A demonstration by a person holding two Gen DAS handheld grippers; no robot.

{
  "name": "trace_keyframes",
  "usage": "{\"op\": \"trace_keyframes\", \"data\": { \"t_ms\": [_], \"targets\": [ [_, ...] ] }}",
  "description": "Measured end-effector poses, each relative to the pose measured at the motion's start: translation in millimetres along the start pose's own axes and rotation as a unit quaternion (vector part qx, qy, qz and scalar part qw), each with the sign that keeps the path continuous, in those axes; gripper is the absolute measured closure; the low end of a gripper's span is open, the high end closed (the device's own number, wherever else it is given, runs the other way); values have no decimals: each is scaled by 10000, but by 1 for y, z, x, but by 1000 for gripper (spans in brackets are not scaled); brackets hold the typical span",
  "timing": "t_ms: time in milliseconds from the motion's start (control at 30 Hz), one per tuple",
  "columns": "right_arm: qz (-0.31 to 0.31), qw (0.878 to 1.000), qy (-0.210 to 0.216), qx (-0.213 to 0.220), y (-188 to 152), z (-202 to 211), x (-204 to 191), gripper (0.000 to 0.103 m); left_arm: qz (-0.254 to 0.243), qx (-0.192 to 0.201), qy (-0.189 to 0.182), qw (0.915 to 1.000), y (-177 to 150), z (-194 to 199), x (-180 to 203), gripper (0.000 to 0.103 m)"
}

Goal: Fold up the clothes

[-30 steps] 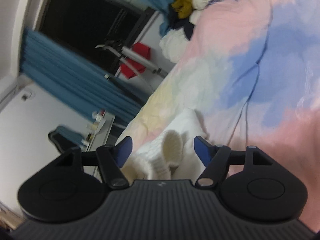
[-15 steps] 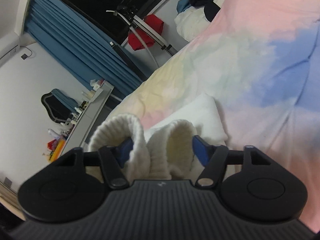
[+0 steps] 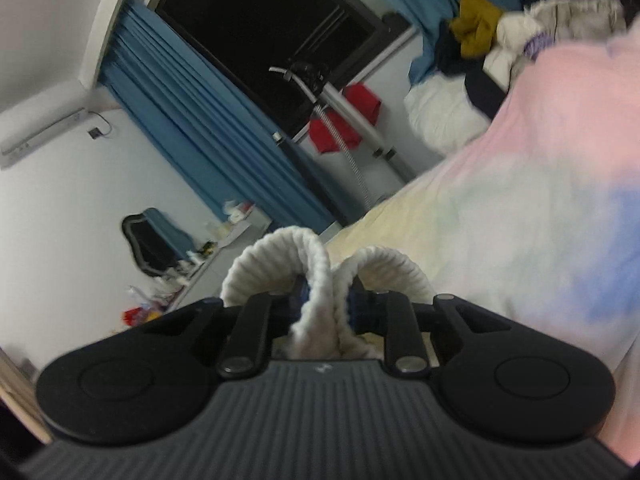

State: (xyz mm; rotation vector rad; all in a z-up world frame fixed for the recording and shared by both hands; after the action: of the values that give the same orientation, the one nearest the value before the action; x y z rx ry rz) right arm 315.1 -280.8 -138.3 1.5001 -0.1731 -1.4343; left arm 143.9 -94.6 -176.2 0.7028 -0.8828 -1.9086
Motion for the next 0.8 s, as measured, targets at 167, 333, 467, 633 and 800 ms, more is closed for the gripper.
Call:
{"op": "trace_keyframes", "data": {
  "t_ms": [167, 333, 467, 633, 800],
  "targets": [
    [-233, 9941, -918, -520, -35, -11, 69, 80, 156, -309, -176, 9992, -11, -22, -1, 79],
    [-374, 9935, -936, -526, -40, -3, 74, 78, 394, -293, -356, 9982, -7, -18, -1, 77],
    [-350, 9934, -1030, -358, -40, 21, 61, 74, 375, -304, -347, 9982, -6, -9, -2, 69],
    [-264, 9887, -1463, -217, -43, 67, 51, 73, 687, 36, -457, 9966, 8, 27, -4, 40],
    [-358, 9849, -1693, -27, -52, 102, 41, 73, 1369, 530, -485, 9880, 24, 68, -37, 19]
  ]
}}
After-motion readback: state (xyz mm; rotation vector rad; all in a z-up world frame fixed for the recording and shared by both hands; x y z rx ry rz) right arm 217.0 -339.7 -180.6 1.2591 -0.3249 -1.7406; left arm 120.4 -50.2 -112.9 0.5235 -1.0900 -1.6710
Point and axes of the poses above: each gripper's, at about its wrist camera, not at the fingertips, and z roughly against the way its jaws point, x to its right, y to its top, the point moved 10 cm from there along -z, roughly the way its jaws point, and after that the axes turned 2 degrees about z, right-handed, at the moved point
